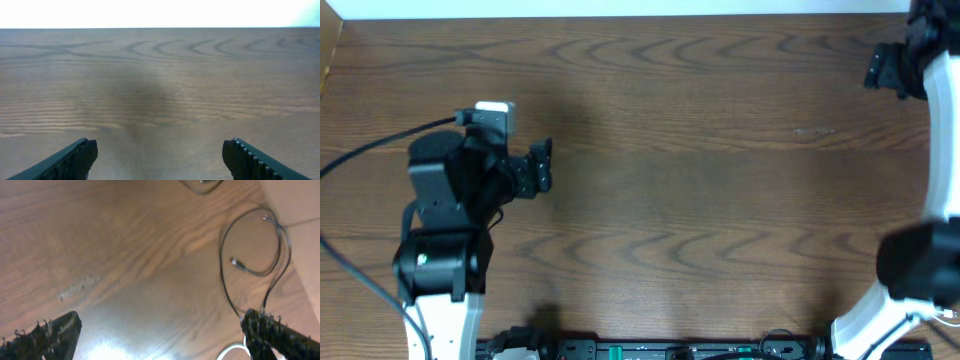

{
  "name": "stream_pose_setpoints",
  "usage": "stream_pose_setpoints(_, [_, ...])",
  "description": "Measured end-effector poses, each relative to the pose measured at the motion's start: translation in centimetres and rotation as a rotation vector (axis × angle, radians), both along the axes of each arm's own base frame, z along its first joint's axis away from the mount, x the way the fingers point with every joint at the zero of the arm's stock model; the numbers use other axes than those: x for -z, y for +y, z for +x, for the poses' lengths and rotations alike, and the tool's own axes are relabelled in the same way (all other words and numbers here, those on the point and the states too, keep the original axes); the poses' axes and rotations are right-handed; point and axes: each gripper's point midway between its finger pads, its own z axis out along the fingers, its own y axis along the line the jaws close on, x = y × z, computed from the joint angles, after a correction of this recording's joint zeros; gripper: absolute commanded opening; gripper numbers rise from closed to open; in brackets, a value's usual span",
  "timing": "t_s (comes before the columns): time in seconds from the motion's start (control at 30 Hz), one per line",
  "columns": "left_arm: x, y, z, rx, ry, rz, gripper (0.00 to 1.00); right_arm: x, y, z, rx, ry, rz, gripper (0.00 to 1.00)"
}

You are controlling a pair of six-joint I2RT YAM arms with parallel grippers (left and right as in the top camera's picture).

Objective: Untangle cables

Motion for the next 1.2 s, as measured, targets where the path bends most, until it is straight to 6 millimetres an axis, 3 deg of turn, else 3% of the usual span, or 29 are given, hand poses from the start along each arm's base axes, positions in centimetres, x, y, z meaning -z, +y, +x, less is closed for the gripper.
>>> stream_pose_setpoints(0.23, [0.1,-0.4,-1.4,0.018,0.021,-0.013,0.85,-3.6,1.9,-5.0,-0.071,-0.230,0.007,0.99])
stream_pose_setpoints(0.37, [0.5,-0.6,-2.4,0.029,0.044,-0.010,0.85,-2.9,4.3,-7.6,-0.161,-0.324,0.075,0.99])
stream_pose_setpoints(0.53, [-1.3,-1.0,-4.1,0.053,-0.024,-0.005,0.85,-1.8,6.6,-11.2,-0.235,-0.404,0.136,0.99])
stream_pose_setpoints(0.7, [-2.2,-1.5,-6.6,0.068,-0.055,-0.008,0.82,-2.1,8.6,-14.2,-0.301,-0.486,0.176,0.99])
stream_pose_setpoints(0.83, [-1.4,-2.0,-8.2,0.095,-0.048,-0.017,0.81,-1.9,10.5,-15.8,-0.372,-0.539,0.186,0.99])
stream_pose_setpoints(1.0, [1.2,-2.4,-9.6,0.108,-0.046,-0.023,0.80,-1.1,12.7,-17.3,-0.462,-0.588,0.195,0.99])
stream_pose_setpoints(1.2, [3.8,-2.5,-11.0,0.107,-0.032,-0.030,0.81,1.7,14.0,-18.7,-0.503,-0.534,0.199,0.99])
